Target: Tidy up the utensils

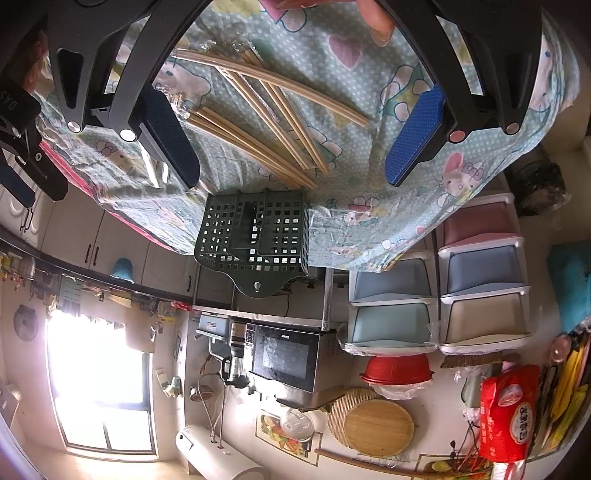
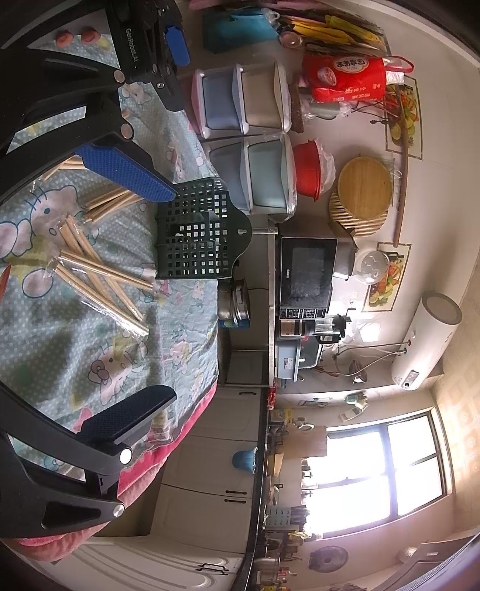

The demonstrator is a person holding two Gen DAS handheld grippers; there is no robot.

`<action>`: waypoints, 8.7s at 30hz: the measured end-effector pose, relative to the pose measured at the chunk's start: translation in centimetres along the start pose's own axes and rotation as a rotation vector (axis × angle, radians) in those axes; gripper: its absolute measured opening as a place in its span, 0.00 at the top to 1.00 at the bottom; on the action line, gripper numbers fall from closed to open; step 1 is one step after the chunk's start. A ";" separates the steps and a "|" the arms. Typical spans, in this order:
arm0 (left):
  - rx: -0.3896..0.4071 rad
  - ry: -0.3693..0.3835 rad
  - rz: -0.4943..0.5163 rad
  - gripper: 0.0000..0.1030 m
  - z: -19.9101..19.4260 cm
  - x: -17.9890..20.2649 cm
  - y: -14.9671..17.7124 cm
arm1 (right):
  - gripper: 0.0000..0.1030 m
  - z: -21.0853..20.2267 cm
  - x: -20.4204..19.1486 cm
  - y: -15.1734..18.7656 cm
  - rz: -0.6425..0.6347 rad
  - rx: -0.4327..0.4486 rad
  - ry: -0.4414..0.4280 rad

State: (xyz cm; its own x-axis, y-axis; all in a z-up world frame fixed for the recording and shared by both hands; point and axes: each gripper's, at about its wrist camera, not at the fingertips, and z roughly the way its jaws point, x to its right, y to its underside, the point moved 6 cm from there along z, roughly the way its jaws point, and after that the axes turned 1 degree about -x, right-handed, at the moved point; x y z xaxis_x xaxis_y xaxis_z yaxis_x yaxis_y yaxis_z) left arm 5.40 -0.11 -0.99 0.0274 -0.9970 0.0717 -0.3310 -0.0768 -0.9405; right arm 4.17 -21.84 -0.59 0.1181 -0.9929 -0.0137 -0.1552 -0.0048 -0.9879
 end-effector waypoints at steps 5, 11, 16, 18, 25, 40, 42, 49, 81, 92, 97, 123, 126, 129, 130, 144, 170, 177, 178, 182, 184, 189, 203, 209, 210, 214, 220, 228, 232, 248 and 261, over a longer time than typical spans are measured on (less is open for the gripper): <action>-0.002 0.003 -0.001 0.10 0.0 0.0 0.0 | 0.06 0.0 0.0 0.1 0.000 0.002 0.002; -0.003 0.004 0.000 0.10 0.2 0.3 0.0 | 0.06 0.0 0.0 0.1 -0.001 0.000 0.002; -0.002 0.006 0.003 0.10 0.2 0.6 -0.1 | 0.06 0.2 0.0 0.1 0.000 -0.002 0.000; 0.000 0.010 0.004 0.10 0.2 0.9 -0.1 | 0.06 0.3 0.0 0.1 0.001 -0.003 -0.002; 0.002 0.011 0.004 0.10 0.1 0.9 0.0 | 0.06 0.4 0.0 0.2 0.000 -0.008 -0.009; -0.023 -0.006 -0.079 0.10 1.2 -2.4 -1.3 | 0.06 3.4 -1.9 -1.7 -0.027 -0.103 -0.159; -0.023 -0.012 -0.083 0.10 1.3 -2.8 -1.7 | 0.06 4.1 -2.1 -2.2 -0.005 -0.127 -0.189; -0.030 -0.025 -0.087 0.10 2.1 -4.0 -3.4 | 0.06 5.7 -2.0 -3.8 0.044 -0.166 -0.227; -0.454 0.118 -0.088 0.10 17.0 -3.7 -2.4 | 0.06 17.8 1.5 -1.7 0.131 -0.522 -0.158; -0.603 0.210 -0.150 0.36 20.3 -4.7 0.4 | 0.23 20.2 0.4 0.8 0.112 -0.631 -0.215; -0.642 0.244 -0.207 0.54 21.6 -5.1 1.2 | 0.30 21.0 0.1 1.5 0.103 -0.663 -0.226; -0.624 0.303 -0.286 1.00 23.1 -6.3 1.2 | 0.51 24.4 0.0 5.2 0.098 -0.812 -0.228; -0.600 0.308 -0.285 1.00 22.5 -6.5 0.4 | 0.54 25.1 -0.1 5.5 0.107 -0.833 -0.234; -0.570 0.316 -0.274 1.00 21.8 -6.5 -0.5 | 0.56 26.0 -0.1 6.1 0.115 -0.859 -0.217; -0.560 0.319 -0.270 1.00 21.5 -6.4 -0.9 | 0.59 26.4 0.0 6.3 0.122 -0.870 -0.211; -0.443 0.362 -0.205 1.00 18.3 -4.8 -5.3 | 0.91 25.0 1.4 4.1 0.259 -0.826 -0.291; -0.265 0.523 -0.113 1.00 11.9 0.9 -13.0 | 0.95 16.4 0.3 -8.2 0.205 -0.445 -0.437; -0.226 0.558 -0.103 1.00 11.2 2.1 -15.1 | 0.95 16.2 0.8 -10.0 0.206 -0.381 -0.428; -0.219 0.562 -0.103 1.00 11.1 2.2 -15.5 | 0.95 16.2 0.8 -10.3 0.206 -0.375 -0.427; -0.194 0.574 -0.101 1.00 10.7 2.6 -16.8 | 0.95 16.3 0.8 -11.2 0.204 -0.348 -0.424; -0.174 0.574 -0.094 1.00 10.5 2.9 -17.7 | 0.95 16.4 0.8 -11.6 0.202 -0.335 -0.424; -0.132 0.569 -0.089 1.00 10.5 3.1 -20.0 | 0.95 16.5 0.8 -12.9 0.207 -0.297 -0.419; -0.006 0.485 -0.055 1.00 11.0 3.1 -25.9 | 0.95 18.4 0.1 -19.7 0.165 -0.117 -0.381; 0.013 0.450 -0.041 1.00 11.7 2.9 -26.2 | 0.95 20.2 0.0 -21.9 0.164 -0.037 -0.352; 0.013 0.449 -0.041 1.00 11.8 2.9 -26.2 | 0.95 20.6 -0.1 -22.2 0.159 -0.029 -0.344; 0.016 0.445 -0.047 1.00 12.3 2.8 -26.3 | 0.95 22.3 -0.5 -22.7 0.156 0.001 -0.319; 0.037 0.419 -0.046 1.00 13.4 2.1 -26.8 | 0.95 25.0 -1.0 -22.5 0.126 0.040 -0.251; 0.020 0.378 -0.057 1.00 15.5 0.4 -25.8 | 0.95 28.6 -1.0 -20.5 0.114 0.055 -0.180; 0.011 0.374 -0.070 1.00 16.3 -0.2 -25.0 | 0.94 29.5 -1.2 -19.7 0.107 0.067 -0.173; -0.075 0.356 -0.060 1.00 18.7 -0.1 -20.5 | 0.93 30.0 -0.6 -15.1 0.153 -0.033 -0.169; -0.130 0.333 -0.072 0.96 19.0 -0.9 -17.7 | 0.50 27.1 0.7 -13.2 0.155 -0.112 -0.148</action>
State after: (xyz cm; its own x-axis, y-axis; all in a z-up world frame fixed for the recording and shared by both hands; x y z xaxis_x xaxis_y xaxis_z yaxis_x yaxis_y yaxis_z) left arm 29.16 2.20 9.29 -0.2464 -0.9334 0.2607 -0.4574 -0.1252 -0.8804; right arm 32.88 -19.21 8.24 0.2257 -0.9546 -0.1944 -0.2895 0.1248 -0.9490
